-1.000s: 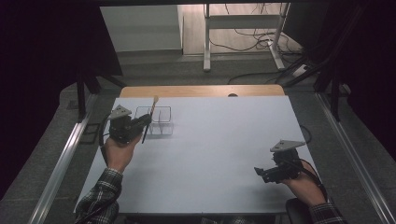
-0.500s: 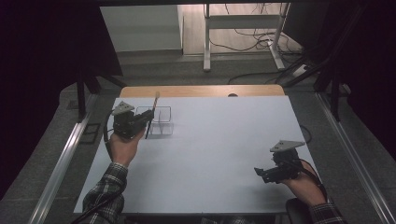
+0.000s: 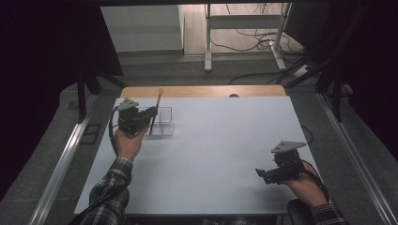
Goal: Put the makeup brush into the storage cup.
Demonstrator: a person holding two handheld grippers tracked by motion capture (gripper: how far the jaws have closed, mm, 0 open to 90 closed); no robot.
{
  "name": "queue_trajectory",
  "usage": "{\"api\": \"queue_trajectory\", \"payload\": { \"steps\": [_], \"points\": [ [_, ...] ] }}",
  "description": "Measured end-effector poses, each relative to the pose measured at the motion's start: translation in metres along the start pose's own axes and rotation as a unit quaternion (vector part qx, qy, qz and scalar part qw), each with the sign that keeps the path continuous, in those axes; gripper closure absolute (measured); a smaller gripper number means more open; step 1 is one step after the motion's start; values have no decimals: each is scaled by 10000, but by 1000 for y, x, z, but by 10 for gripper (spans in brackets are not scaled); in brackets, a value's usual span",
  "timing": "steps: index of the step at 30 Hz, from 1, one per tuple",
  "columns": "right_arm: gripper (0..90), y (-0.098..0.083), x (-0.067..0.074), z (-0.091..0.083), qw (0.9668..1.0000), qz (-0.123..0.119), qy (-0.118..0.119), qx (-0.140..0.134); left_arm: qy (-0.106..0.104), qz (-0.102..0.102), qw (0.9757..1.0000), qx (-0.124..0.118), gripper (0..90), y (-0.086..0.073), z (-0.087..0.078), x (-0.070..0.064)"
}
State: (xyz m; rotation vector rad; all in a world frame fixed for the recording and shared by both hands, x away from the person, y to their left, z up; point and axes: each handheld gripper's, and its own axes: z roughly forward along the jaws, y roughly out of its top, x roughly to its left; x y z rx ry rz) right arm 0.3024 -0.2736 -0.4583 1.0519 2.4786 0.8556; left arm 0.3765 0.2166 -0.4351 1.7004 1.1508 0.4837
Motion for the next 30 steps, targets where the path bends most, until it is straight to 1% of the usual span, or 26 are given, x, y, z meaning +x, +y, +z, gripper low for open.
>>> {"api": "queue_trajectory", "payload": {
  "steps": [7,13,17,30],
  "points": [
    [2,0,0,0,10000,-1,9,7,-15,54,10000,-49,834,9,9,1],
    [3,0,0,0,10000,-6,13,10,4,79,9999,-68,834,14,14,1],
    [3,0,0,0,10000,-3,21,11,5,92,9999,-126,834,20,19,0],
    [4,-1,0,0,10000,-3,36,34,37,74,9998,-202,834,27,30,2]
  ]
}}
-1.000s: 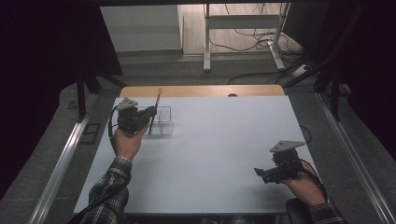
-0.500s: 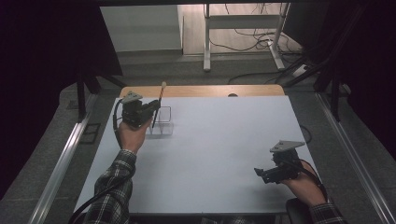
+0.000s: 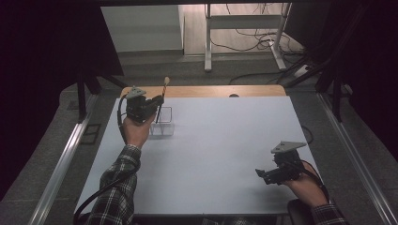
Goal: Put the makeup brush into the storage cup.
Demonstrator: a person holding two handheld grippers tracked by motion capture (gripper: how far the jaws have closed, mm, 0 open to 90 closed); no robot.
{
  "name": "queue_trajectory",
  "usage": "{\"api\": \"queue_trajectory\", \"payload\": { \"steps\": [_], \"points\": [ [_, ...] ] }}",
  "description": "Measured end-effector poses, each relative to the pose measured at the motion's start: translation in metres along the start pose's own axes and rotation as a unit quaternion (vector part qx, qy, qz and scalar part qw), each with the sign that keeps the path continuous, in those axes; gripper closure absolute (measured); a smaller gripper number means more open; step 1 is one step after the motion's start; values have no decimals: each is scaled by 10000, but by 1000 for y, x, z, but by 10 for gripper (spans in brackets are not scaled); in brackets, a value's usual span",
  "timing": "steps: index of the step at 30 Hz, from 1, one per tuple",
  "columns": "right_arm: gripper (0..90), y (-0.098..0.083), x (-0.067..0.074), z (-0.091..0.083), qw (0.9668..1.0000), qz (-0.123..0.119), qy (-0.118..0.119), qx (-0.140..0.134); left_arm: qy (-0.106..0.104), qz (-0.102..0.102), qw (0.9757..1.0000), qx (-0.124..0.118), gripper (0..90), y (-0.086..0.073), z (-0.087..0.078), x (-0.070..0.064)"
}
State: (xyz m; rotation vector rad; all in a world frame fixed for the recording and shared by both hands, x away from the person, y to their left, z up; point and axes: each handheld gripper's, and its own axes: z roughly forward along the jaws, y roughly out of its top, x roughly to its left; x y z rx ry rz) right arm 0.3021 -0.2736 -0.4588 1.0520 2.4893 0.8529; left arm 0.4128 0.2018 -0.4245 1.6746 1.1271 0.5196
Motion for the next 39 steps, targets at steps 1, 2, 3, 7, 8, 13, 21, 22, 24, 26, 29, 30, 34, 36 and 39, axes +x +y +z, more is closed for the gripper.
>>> {"api": "queue_trajectory", "payload": {
  "steps": [1,2,3,7,8,13,21,22,24,26,29,30,34,36,39],
  "points": [
    [4,0,0,0,10000,-7,-4,3,-3,-11,10000,-12,834,1,1,0],
    [4,0,0,0,10000,-2,-1,2,-3,-11,10000,-12,833,1,1,0],
    [5,0,0,0,10000,-2,-1,1,-5,-11,10000,-29,833,2,3,0],
    [5,0,0,0,10000,-6,1,2,5,-11,10000,-55,834,4,6,0],
    [5,0,0,0,10000,-6,2,3,14,-11,10000,-57,833,5,7,0],
    [6,0,0,0,10000,-21,6,8,39,9,10000,-67,833,7,13,0],
    [7,0,0,0,10000,-19,14,13,72,-1,9999,-125,834,10,22,-1],
    [7,0,0,0,10000,-17,17,11,76,5,9999,-129,833,10,23,-1],
    [7,0,0,0,10000,-24,20,12,68,14,9999,-131,833,12,25,-2],
    [7,0,0,0,10000,-22,22,10,70,25,9999,-142,834,13,27,-2],
    [7,0,0,0,10000,3,31,-4,82,19,9998,-172,834,13,31,-2],
    [7,0,0,-1,10000,5,32,-5,89,25,9998,-162,833,12,31,-2],
    [7,-1,-1,-1,10000,4,35,-13,114,14,9998,-173,833,9,32,0],
    [7,-1,-1,-1,10000,3,37,-12,115,6,9998,-168,834,8,32,0],
    [6,-1,0,-1,10000,7,42,-6,127,31,9998,-164,833,5,32,1]
  ]
}}
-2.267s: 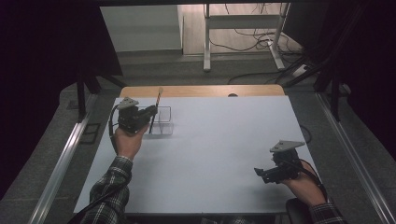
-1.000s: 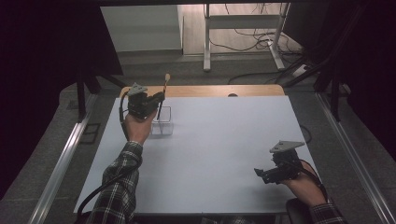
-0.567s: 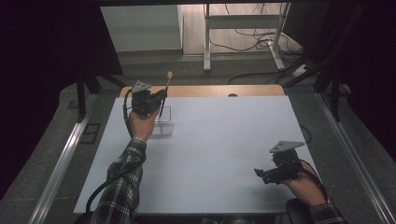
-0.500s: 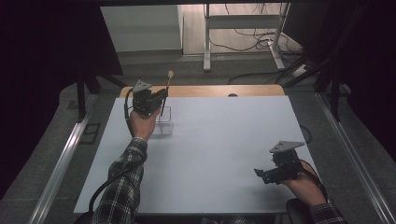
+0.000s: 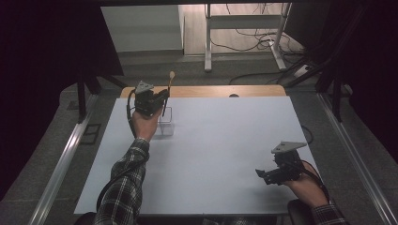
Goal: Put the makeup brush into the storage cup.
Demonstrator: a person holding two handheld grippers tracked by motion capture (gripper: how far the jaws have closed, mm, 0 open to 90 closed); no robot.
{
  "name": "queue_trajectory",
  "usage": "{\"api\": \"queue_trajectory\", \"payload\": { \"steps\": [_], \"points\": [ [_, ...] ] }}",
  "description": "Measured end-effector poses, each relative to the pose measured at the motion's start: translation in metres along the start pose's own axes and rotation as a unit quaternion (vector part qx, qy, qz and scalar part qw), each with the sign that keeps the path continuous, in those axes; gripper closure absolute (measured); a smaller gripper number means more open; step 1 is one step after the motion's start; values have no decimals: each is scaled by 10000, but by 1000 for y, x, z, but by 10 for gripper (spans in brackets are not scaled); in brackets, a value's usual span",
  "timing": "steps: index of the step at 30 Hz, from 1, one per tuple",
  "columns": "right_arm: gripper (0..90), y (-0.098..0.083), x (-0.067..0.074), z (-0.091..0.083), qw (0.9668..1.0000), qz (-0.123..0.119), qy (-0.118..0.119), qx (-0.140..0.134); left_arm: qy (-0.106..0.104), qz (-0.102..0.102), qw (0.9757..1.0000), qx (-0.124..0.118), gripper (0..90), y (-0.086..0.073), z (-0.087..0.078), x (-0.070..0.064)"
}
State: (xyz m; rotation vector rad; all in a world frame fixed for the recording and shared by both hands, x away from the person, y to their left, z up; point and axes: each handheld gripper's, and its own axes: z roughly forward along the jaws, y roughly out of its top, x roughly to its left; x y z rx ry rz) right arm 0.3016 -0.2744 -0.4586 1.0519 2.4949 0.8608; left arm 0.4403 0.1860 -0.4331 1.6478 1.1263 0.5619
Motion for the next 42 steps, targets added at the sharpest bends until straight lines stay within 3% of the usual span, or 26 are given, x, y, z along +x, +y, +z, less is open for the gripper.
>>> {"api": "queue_trajectory", "payload": {
  "steps": [23,42],
  "points": [
    [7,0,1,1,10000,-28,15,35,100,-22,9999,32,834,-25,9,4],
    [13,-1,2,2,9999,-81,75,78,136,-43,9997,207,833,-41,13,3]
  ]
}}
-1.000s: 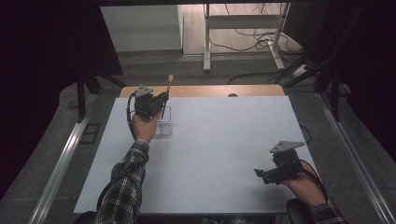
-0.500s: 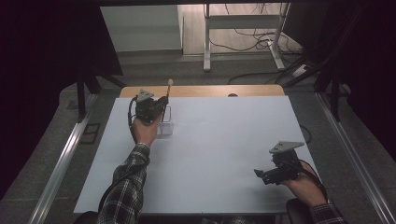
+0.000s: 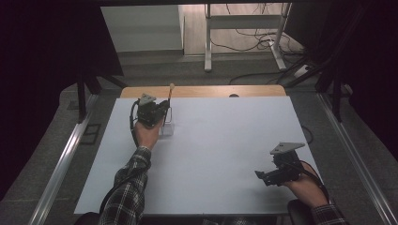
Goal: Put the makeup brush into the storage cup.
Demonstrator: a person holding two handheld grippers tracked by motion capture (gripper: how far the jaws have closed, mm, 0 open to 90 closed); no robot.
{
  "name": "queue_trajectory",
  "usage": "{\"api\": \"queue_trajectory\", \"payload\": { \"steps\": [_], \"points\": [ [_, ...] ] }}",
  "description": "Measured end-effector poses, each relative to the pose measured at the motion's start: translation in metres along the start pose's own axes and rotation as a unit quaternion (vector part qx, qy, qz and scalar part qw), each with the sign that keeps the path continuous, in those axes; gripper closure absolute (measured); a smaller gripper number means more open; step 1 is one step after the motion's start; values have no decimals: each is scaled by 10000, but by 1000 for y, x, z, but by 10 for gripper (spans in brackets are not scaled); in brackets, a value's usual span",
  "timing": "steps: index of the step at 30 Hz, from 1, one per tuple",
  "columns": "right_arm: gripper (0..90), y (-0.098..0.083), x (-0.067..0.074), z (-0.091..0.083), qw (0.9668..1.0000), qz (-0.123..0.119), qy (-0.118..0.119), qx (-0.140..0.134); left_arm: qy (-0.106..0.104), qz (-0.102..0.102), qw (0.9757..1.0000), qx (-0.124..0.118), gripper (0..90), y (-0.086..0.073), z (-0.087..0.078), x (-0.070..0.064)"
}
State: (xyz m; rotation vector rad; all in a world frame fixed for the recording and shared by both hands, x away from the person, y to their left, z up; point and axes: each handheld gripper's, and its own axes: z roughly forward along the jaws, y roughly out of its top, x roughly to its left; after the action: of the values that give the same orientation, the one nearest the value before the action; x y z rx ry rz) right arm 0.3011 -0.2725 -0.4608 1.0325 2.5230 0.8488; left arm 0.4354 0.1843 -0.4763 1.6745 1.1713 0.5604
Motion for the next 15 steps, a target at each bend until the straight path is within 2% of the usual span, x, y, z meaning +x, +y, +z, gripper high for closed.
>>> {"api": "queue_trajectory", "payload": {
  "steps": [10,11,12,13,15],
  "points": [
    [13,0,1,0,10000,-14,-1,26,50,79,9999,88,820,-3,0,-2],
    [13,0,1,0,10000,-17,-2,24,66,92,9999,66,771,-2,-1,-3],
    [13,0,1,0,10000,-17,-2,24,44,88,9999,50,771,-1,-2,-3],
    [13,0,1,0,10000,-19,-6,28,34,153,9999,43,673,2,-4,-5],
    [13,0,1,0,10000,-18,-7,29,32,206,9998,51,644,3,-5,-6]
  ]
}}
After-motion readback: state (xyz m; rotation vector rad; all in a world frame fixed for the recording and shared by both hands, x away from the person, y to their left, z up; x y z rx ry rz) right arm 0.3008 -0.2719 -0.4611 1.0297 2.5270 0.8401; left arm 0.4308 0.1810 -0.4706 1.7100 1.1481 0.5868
